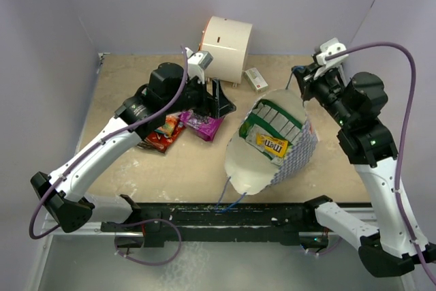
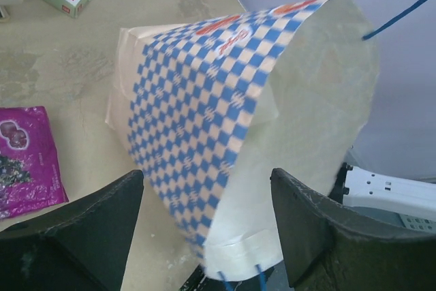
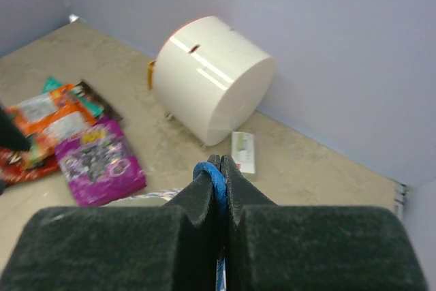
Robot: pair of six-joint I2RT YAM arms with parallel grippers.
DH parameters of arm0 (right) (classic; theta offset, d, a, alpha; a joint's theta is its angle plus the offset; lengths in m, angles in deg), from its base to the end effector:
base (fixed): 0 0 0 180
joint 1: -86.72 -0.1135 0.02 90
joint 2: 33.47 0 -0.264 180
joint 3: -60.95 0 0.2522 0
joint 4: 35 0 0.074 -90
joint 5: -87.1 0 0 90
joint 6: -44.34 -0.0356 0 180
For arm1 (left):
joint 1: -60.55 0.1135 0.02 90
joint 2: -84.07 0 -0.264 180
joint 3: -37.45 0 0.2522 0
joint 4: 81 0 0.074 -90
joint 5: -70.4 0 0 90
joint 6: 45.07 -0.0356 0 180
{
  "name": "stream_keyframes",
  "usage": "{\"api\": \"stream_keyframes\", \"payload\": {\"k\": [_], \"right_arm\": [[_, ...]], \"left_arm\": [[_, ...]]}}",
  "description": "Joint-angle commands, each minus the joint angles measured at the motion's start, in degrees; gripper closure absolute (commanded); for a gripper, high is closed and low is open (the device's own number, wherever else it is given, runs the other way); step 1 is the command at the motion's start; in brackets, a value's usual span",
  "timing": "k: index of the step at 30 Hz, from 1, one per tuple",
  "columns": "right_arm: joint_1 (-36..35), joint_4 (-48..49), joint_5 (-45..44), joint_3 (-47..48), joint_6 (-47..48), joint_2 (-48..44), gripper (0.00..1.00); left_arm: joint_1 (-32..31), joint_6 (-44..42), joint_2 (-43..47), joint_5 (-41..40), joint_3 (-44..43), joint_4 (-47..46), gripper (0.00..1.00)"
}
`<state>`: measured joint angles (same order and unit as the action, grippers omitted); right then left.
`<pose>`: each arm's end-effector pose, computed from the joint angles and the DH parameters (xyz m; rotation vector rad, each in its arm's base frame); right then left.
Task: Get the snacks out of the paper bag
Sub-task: Adjust the paper bag at the center of the board, then take out the snack from the paper bag.
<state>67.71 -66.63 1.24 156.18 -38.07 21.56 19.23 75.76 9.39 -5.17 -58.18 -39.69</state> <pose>0.1595 0.0577 0.5089 -0.3857 1.3719 0.2158 0.2100 -0.1965 0.4206 0.3695 2.0379 -1.0561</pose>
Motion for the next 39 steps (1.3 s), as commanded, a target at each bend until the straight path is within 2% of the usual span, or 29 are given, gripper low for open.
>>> {"api": "stream_keyframes", "payload": {"k": [1,5,12,20,27,33,36,37,39], "right_arm": [[-0.1,6.4,16.1,-3.1,-2.2,-2.4,1.0],[-0.1,4.7,23.6,-5.5,-4.7,-2.5,1.0],[-0.1,2.8,25.2,-7.1,-5.9,-3.5,1.0],[-0.1,3.2,29.2,-7.1,-6.6,-4.2,1.0],[-0.1,5.4,35.3,-7.6,-10.3,-4.4,1.0],[-0.1,6.0,37.2,-8.7,-11.8,-4.9,1.0],[-0.1,5.4,35.9,-8.1,-11.2,-5.1,1.0],[-0.1,5.3,35.4,-8.0,-11.0,-5.1,1.0],[-0.1,5.3,35.1,-7.6,-10.7,-5.1,1.0]], "left_arm": [[-0.1,-0.3,2.0,1.6,0.3,-5.0,0.21],[-0.1,0.2,2.9,3.2,2.3,-6.0,0.21],[-1.1,1.6,4.5,6.2,6.4,-10.6,0.19],[-9.6,-3.4,4.6,0.2,5.0,-11.5,0.17],[-19.6,-13.9,0.7,-8.8,0.3,-6.4,0.18],[-35.5,-26.5,-6.8,-23.7,-3.3,0.7,0.24],[-41.4,-33.0,-11.7,-33.5,-3.8,1.9,0.33],[-42.2,-34.4,-13.0,-35.1,-3.3,1.4,0.4],[-42.5,-35.1,-14.5,-36.6,-1.2,-1.7,0.47]]}}
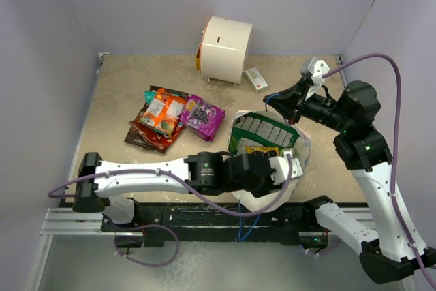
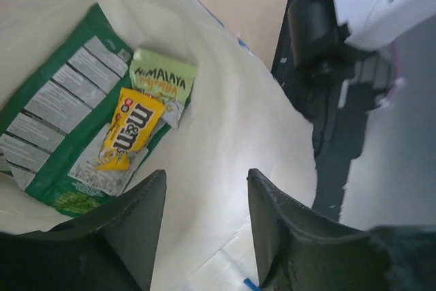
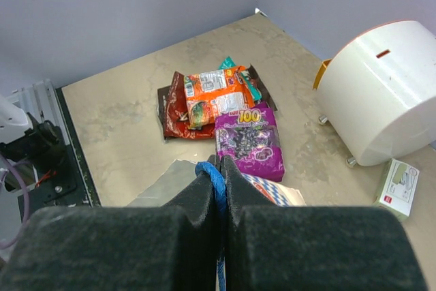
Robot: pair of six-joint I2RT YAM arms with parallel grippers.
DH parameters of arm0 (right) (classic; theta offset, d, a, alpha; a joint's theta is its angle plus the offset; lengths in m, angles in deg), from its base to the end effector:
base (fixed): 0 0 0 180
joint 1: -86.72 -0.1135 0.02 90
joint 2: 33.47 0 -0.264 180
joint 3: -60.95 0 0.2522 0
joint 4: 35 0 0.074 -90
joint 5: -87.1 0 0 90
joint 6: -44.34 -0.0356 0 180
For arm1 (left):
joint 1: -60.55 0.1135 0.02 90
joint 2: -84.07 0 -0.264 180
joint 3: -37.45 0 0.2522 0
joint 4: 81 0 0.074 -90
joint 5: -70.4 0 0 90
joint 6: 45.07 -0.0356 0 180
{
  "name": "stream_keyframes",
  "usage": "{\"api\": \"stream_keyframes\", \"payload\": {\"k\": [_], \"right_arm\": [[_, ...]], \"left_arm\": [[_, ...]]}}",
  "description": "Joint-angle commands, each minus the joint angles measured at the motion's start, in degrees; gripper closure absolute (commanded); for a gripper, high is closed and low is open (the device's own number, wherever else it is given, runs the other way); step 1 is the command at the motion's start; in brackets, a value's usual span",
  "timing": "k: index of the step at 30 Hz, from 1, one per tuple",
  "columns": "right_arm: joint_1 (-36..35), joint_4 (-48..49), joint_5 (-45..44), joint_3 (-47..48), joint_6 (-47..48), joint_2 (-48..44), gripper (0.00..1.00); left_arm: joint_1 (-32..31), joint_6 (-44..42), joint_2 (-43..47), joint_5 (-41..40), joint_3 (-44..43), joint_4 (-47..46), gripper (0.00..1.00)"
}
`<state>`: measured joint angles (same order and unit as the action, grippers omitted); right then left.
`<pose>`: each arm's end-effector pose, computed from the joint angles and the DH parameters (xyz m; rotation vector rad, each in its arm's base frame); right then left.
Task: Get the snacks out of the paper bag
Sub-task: Take out the snack from the paper bag.
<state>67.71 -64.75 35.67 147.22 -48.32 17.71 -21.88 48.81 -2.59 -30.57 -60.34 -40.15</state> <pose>0.1462 0.0738 0.4736 -0.7563 1.3539 0.7963 0.0524 -0.3428 0.3717 1.2721 1.7455 -0.7053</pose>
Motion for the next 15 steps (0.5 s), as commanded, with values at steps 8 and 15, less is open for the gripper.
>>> {"api": "stream_keyframes", "payload": {"k": [8,15], "right_arm": [[-0.1,2.5,0.5,2.2,0.2,-1.0,1.0],[-0.1,2.2,0.7,2.2,0.0,-1.3,1.0]], "left_arm": [[0.1,-9.2,-9.2,-11.6,5.4,-10.8,0.54],[6.6,-8.3,-18.2,-8.6,3.6,-12.7,0.51]]}}
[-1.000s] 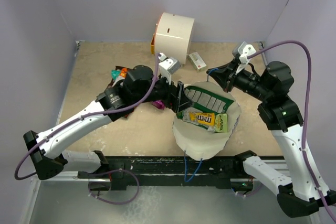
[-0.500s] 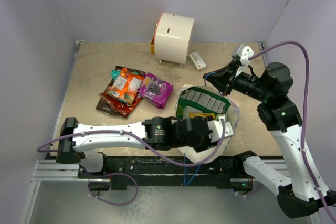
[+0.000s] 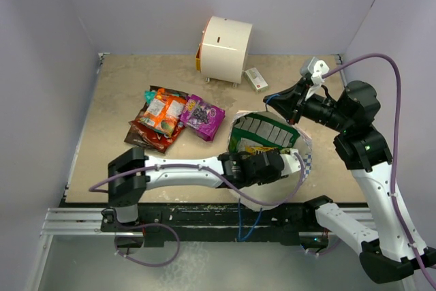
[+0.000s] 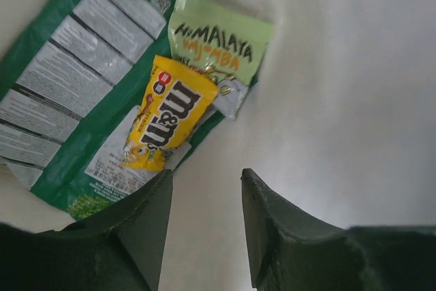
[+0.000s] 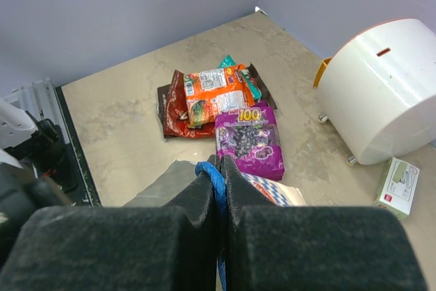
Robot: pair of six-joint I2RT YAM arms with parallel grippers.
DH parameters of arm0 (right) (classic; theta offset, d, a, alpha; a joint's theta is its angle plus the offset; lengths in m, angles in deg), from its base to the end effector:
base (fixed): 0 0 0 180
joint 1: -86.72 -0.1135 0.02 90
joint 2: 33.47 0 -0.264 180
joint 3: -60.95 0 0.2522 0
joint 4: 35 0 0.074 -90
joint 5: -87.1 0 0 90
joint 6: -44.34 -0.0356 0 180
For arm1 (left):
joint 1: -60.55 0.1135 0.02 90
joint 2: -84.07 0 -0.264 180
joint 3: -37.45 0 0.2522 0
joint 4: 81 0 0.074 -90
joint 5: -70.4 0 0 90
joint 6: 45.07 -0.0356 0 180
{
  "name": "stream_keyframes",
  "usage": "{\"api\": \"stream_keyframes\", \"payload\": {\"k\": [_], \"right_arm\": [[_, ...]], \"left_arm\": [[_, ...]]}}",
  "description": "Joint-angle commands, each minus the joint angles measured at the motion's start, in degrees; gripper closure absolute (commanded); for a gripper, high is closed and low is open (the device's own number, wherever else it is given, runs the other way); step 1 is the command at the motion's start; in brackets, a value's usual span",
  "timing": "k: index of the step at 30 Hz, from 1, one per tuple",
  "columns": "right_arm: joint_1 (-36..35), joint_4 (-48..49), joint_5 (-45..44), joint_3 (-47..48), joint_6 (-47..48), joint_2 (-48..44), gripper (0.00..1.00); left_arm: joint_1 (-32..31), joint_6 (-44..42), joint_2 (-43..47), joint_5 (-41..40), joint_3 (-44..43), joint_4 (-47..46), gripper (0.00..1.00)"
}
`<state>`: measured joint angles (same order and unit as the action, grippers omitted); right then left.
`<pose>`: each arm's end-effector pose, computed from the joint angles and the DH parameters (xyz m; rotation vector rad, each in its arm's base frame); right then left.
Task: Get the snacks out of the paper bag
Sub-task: Take out the snack from the paper bag.
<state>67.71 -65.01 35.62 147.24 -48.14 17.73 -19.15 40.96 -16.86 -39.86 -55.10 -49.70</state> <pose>0.1463 0.0739 0.4732 -0.7574 1.3572 0.7943 0.0840 -0.3935 0.2674 1.3449 1.7824 -0.3277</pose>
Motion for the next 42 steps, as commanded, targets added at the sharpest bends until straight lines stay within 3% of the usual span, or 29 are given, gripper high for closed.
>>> {"api": "stream_keyframes", "payload": {"k": [1,10,20,27,42], "right_arm": [[-0.1,2.3,0.8,2.3,-0.1,-1.3,1.0],[-0.1,0.6,0.7,3.2,0.7,-1.5,1.0],[-0.1,0.6,0.9,3.4,0.8,-2.0,1.0],[-0.1,0.7,1.1,3.5,0.8,-2.1,1.0],[-0.1,0.7,-0.4,3.4,0.8,-2.3,1.0]], "left_arm": [[4.4,-0.9,-5.2,0.7,-2.6,-2.8,0.49],[7.6,-1.6,-14.9,0.8,-10.4,1.6,0.25],[9.5,-1.0,-22.6,-3.6,-16.6,7.7,0.24],[10.6,-2.0,-24.7,-5.0,-18.3,9.4,0.33],[10.8,1.0,-21.3,-2.4,-23.1,14.6,0.8]]}}
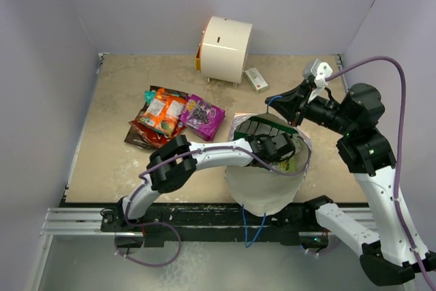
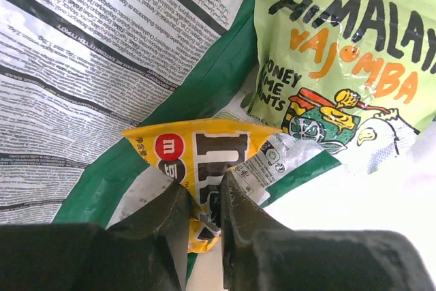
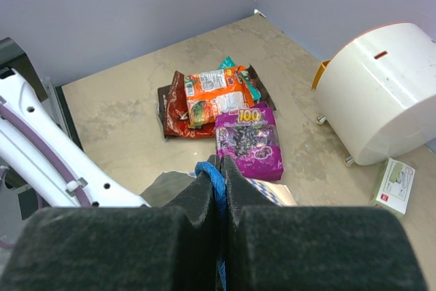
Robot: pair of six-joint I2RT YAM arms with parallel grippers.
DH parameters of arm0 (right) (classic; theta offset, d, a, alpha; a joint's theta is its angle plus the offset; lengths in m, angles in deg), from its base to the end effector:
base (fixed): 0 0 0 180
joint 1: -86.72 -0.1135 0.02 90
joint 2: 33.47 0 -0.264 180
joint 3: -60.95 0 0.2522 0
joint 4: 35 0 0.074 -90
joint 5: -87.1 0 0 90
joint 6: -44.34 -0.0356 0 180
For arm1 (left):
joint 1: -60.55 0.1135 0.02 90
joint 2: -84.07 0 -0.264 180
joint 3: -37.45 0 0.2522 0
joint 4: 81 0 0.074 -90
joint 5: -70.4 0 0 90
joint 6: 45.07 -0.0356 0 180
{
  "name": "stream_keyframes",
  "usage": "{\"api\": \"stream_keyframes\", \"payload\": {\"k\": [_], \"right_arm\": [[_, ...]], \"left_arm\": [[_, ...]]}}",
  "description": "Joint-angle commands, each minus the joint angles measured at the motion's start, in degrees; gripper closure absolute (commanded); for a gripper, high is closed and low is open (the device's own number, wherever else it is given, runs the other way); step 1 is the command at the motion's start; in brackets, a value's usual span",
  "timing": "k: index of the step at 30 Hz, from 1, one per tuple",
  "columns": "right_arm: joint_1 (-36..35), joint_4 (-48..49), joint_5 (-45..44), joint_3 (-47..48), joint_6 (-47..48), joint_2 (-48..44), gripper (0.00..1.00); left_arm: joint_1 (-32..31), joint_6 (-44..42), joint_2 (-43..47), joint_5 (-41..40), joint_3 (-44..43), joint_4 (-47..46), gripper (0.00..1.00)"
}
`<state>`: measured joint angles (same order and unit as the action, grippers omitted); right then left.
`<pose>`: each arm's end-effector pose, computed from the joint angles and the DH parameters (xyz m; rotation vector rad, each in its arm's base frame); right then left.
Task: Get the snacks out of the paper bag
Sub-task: Take out the snack from the paper bag.
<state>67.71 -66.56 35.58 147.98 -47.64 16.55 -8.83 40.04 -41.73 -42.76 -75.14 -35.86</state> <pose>0.1376 0.0708 0.4773 -0.7625 1.3468 0.7853 0.1807 -0.4405 0.1791 1.3747 2.0527 0.0544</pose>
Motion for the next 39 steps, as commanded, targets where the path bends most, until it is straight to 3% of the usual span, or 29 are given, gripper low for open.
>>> {"api": "stream_keyframes", "payload": {"k": [1,5,16,23,29,34,39], "right_arm": [[-0.1,2.2,-0.7,2.7,0.4,-1.2,1.0],[-0.1,2.0,-2.7,2.7,0.4,-1.2,1.0],[-0.1,2.4,-11.4,2.4,0.0,-1.5,1.0],[0.0,2.4,-15.4,2.0,-0.2,-1.9,1.0],[-0.1,1.9,-23.8,2.6,-0.7,-2.4,1.0],[-0.1,1.8,-27.8,3.1,-0.6,-1.8,1.0],[-0.1,1.0,-31.2,3.2,-0.8,-1.5,1.0]], "left_arm": [[0.5,2.3,4.1,0.6,-3.0,1.0,0.84],[0.5,4.1,6.2,2.2,-2.6,2.9,0.92],[0.4,9.5,20.1,15.5,3.0,6.1,0.91],[0.4,10.4,31.7,31.1,6.4,2.7,0.89],[0.4,11.0,37.8,38.3,3.0,0.3,0.88],[0.5,12.8,40.5,36.7,-4.1,-1.5,0.9],[1.0,13.2,43.7,23.4,-10.1,-3.1,0.97]]}}
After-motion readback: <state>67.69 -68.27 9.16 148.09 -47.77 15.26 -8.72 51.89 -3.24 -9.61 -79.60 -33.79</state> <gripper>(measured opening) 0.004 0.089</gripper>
